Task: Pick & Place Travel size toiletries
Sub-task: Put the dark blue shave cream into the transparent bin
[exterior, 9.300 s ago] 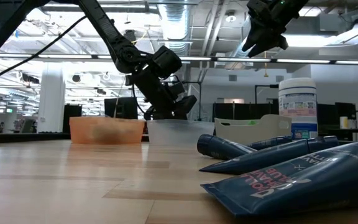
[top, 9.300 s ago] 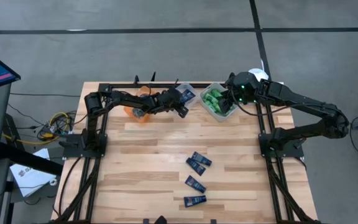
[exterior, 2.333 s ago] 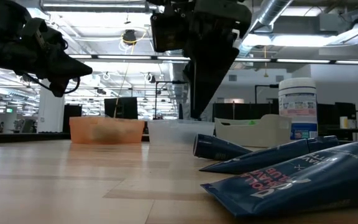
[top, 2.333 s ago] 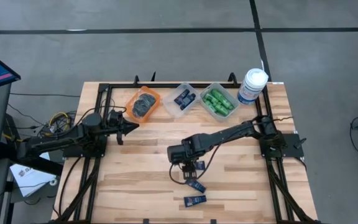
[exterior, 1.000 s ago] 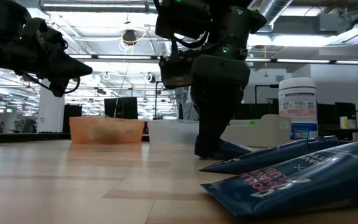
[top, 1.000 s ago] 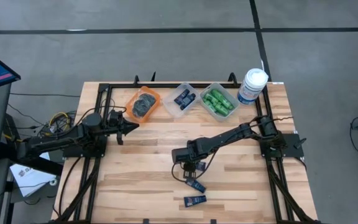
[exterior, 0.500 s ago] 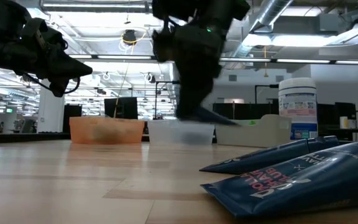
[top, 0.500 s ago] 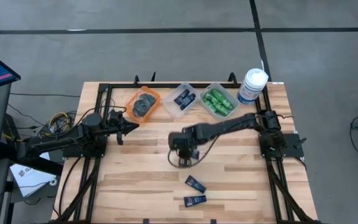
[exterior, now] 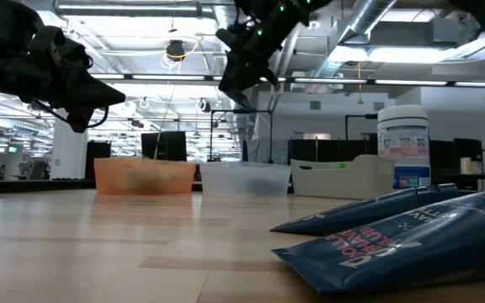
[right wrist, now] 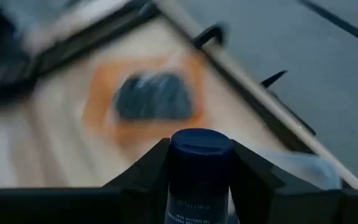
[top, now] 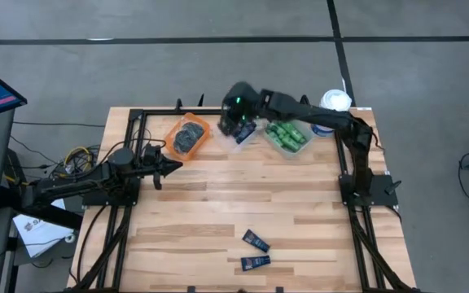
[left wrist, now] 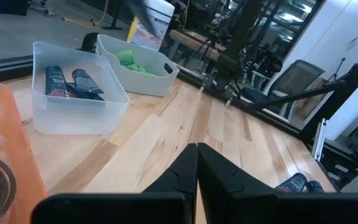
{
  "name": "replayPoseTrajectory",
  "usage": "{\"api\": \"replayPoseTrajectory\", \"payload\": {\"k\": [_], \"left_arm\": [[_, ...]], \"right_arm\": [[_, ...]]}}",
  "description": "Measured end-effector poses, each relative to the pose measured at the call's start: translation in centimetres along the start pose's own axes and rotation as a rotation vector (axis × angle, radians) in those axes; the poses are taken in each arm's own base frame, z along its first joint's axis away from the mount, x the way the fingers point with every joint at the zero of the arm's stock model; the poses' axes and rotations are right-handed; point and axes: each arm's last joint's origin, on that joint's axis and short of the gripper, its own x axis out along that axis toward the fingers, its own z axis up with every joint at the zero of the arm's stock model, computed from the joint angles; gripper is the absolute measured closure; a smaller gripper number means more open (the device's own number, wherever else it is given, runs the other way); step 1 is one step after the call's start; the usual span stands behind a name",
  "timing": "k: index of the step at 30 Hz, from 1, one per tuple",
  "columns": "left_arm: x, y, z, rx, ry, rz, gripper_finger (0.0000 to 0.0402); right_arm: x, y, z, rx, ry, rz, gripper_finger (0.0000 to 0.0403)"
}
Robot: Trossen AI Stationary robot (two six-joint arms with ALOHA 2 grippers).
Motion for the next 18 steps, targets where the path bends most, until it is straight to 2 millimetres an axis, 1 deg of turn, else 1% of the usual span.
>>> {"api": "replayPoseTrajectory", "payload": {"k": [1,3,5,7,9,13,15,18], "left_arm": [[0.0,0.0,0.0,0.000,-0.002,-0.001,0.0398],[0.0,0.0,0.0,0.000,-0.002,0.000,0.0398],[0.0,0.0,0.0,0.000,-0.002,-0.001,0.0398],[0.0,0.0,0.0,0.000,-0.002,0.000,0.0398],[0.0,0.0,0.0,0.000,-0.003,0.002,0.0398],[0.0,0.0,0.0,0.001,-0.008,0.013,0.0398],[0.0,0.0,0.0,0.000,-0.008,0.013,0.0398],[0.0,0.0,0.0,0.000,-0.008,0.013,0.0398]], "right_arm": [[0.2,-1.0,0.4,0.061,-0.027,-0.013,0.0279],[0.7,-2.5,0.7,0.163,-0.040,-0.034,0.0267],[1.0,-3.2,0.8,0.226,-0.064,-0.036,0.0257],[1.9,-3.2,0.9,0.297,-0.094,-0.028,0.0258],[2.7,-3.4,0.1,0.341,-0.044,-0.041,0.0268],[3.8,-2.7,-0.2,0.321,-0.050,-0.044,0.0285],[4.2,-2.6,-0.9,0.307,0.007,-0.061,0.0282],[5.7,-2.0,-1.6,0.283,0.020,-0.065,0.0262]]}}
